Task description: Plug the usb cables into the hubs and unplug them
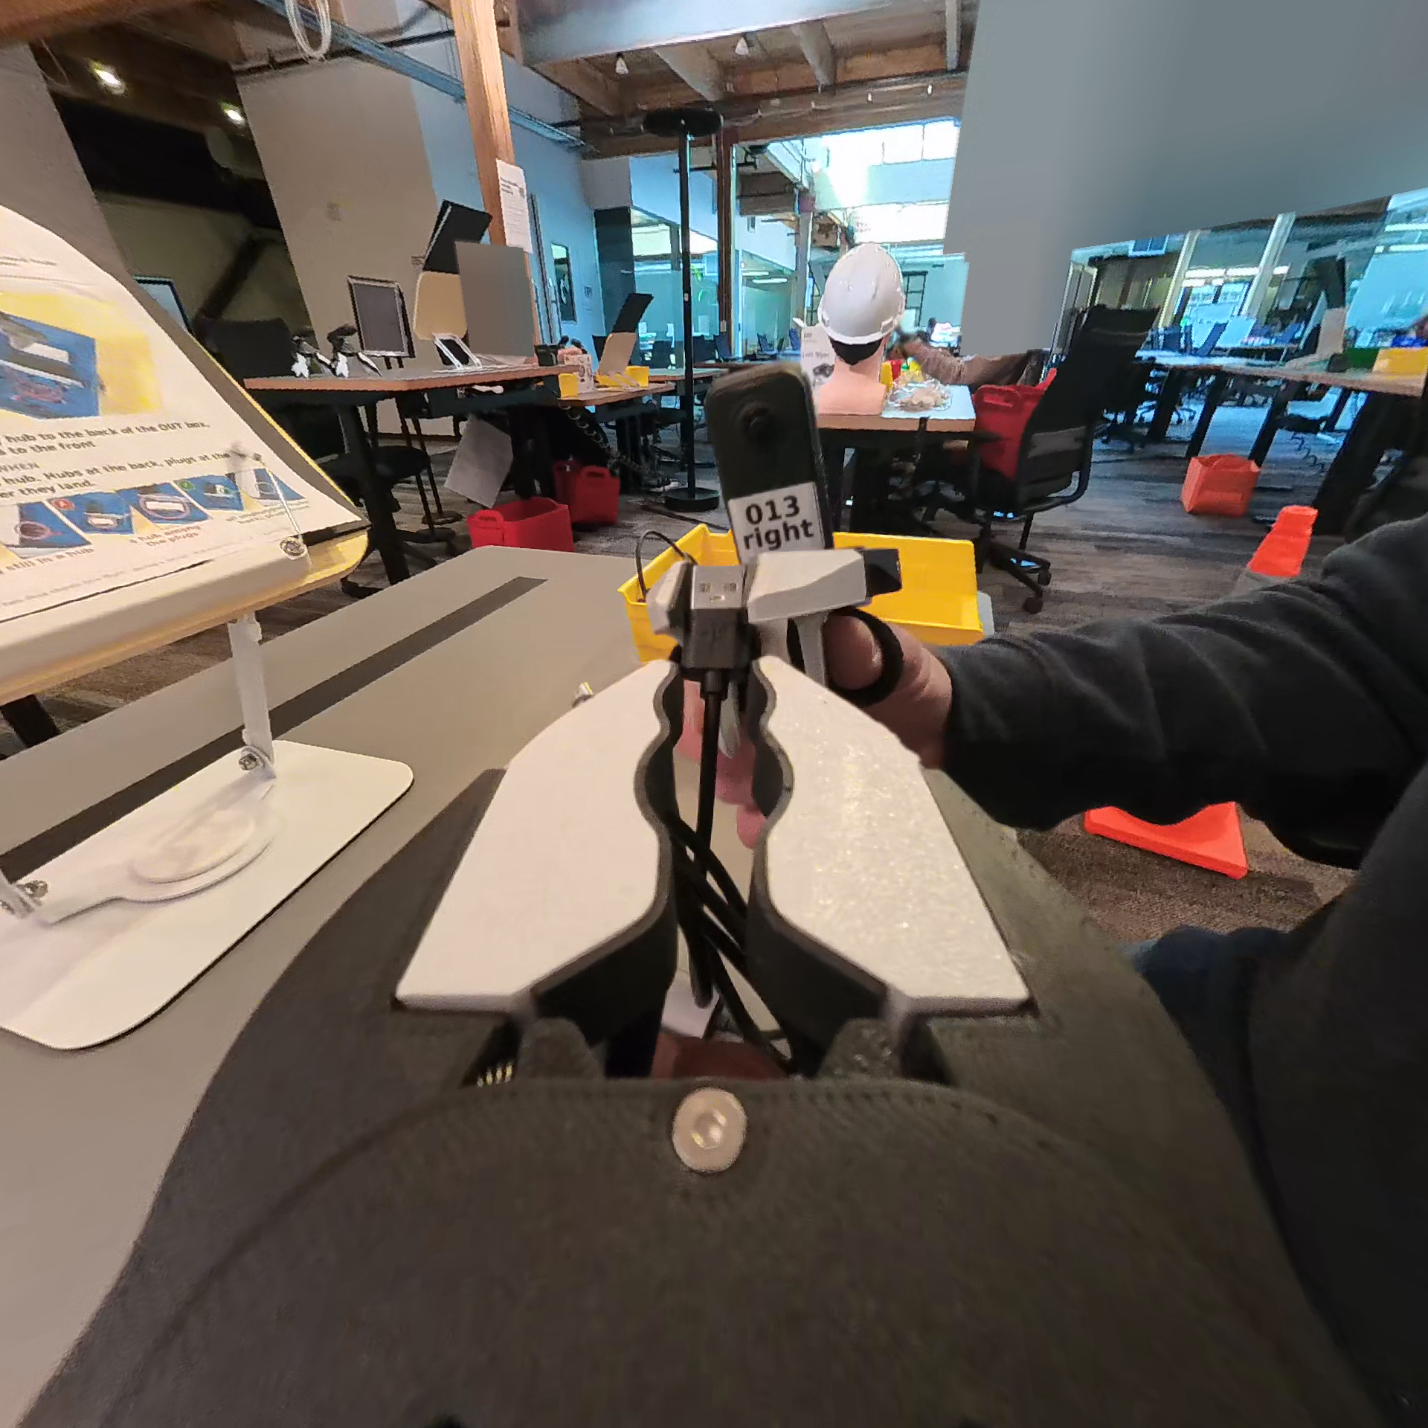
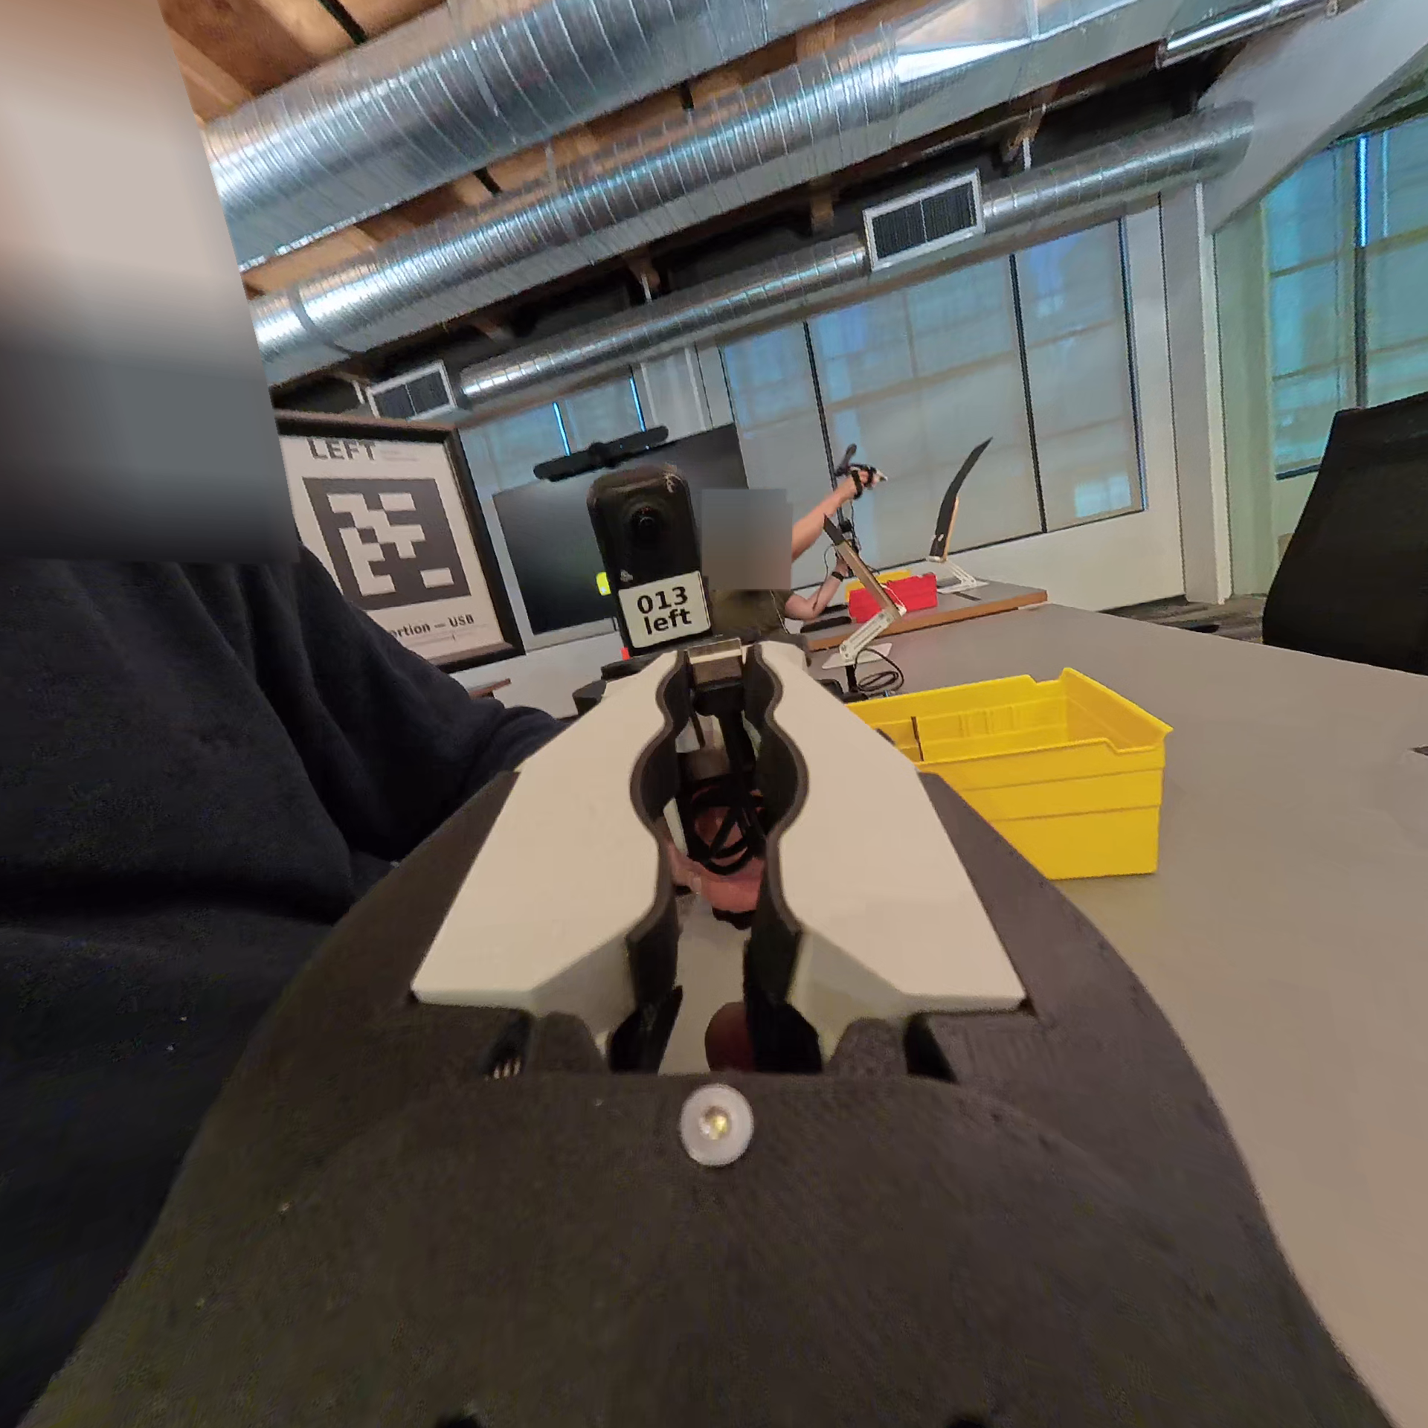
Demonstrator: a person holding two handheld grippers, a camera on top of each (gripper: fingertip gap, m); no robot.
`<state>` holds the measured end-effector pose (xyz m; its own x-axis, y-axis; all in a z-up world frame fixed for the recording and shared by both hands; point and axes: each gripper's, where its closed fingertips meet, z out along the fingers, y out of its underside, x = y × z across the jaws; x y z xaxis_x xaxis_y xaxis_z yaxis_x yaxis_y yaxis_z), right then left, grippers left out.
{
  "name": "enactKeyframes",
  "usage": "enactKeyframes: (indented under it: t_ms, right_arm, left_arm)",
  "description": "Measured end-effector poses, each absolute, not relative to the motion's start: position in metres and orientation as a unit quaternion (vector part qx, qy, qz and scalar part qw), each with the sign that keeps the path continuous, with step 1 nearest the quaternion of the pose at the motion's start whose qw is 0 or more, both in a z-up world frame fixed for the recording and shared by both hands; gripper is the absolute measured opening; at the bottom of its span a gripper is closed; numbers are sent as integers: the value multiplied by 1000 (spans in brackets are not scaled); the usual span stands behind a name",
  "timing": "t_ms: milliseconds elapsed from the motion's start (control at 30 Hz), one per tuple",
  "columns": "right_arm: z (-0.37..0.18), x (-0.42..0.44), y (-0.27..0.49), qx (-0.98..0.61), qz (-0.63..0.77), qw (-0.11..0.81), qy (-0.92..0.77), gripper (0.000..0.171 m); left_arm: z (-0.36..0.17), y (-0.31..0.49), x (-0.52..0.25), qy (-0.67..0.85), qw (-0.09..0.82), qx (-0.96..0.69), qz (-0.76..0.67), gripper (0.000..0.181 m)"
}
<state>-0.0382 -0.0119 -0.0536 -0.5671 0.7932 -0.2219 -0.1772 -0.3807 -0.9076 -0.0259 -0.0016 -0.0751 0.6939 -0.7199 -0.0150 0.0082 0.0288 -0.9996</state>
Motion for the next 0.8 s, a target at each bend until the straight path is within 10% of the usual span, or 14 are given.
enactKeyframes:
  t_ms: [800]
  right_arm:
    - [-53,-30,-4,-325,796,296,-416,11]
  left_arm:
    - [-63,-3,-27,293,665,-650,-223,8]
